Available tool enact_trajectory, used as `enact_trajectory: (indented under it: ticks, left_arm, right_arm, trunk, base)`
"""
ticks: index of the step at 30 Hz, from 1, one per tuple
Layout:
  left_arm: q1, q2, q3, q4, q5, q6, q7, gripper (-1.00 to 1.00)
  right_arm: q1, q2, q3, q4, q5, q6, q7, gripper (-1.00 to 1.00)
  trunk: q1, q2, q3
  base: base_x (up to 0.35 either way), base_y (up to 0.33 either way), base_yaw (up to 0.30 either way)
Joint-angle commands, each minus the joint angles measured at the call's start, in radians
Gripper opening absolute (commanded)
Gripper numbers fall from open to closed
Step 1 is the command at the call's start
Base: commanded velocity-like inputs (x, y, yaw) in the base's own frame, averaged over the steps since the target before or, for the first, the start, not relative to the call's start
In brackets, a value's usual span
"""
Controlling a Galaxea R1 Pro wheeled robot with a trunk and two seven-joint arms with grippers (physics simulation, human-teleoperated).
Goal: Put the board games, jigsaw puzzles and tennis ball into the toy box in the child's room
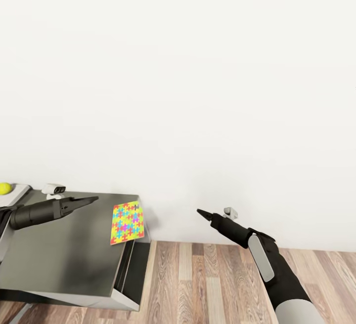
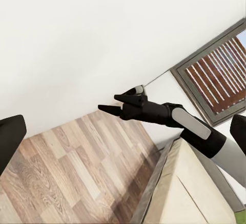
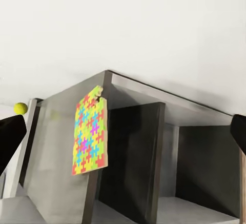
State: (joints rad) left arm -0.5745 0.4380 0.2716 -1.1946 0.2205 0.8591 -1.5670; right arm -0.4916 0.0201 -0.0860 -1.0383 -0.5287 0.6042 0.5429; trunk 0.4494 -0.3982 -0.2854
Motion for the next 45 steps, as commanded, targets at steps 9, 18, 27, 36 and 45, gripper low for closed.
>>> enact_trajectory:
  ticks: [9, 18, 27, 36, 45]
  left_arm:
    - [0.000, -0.001, -0.001, 0.004, 0.000, 0.011, -0.004, 1.00]
    - [0.001, -0.001, -0.002, 0.005, 0.000, 0.011, -0.004, 1.00]
    - [0.001, -0.002, -0.002, 0.005, -0.001, 0.011, -0.004, 1.00]
    - [0.001, -0.002, -0.002, 0.005, 0.000, 0.011, -0.004, 1.00]
    - [0.001, 0.000, -0.001, 0.005, 0.000, 0.011, -0.004, 1.00]
  right_arm:
    - [-0.001, -0.009, -0.029, 0.004, -0.004, 0.007, 0.005, 1.00]
    - [-0.001, -0.011, -0.034, 0.006, -0.004, 0.006, 0.006, 1.00]
    - [-0.001, -0.011, -0.035, 0.009, -0.004, 0.005, 0.005, 1.00]
    - [-0.001, -0.012, -0.035, 0.009, -0.004, 0.005, 0.008, 1.00]
    - [-0.001, -0.012, -0.035, 0.009, -0.004, 0.005, 0.009, 1.00]
  trunk:
    - [0.001, -0.002, 0.013]
    - [0.001, -0.002, 0.028]
    - [0.001, -0.002, 0.043]
    - [0.001, -0.002, 0.058]
    - [0.001, -0.002, 0.073]
  base:
    - [0.000, 0.000, 0.000]
    - [0.000, 0.000, 0.000]
    - [0.000, 0.000, 0.006]
    - [0.000, 0.000, 0.056]
    - [0.000, 0.000, 0.066]
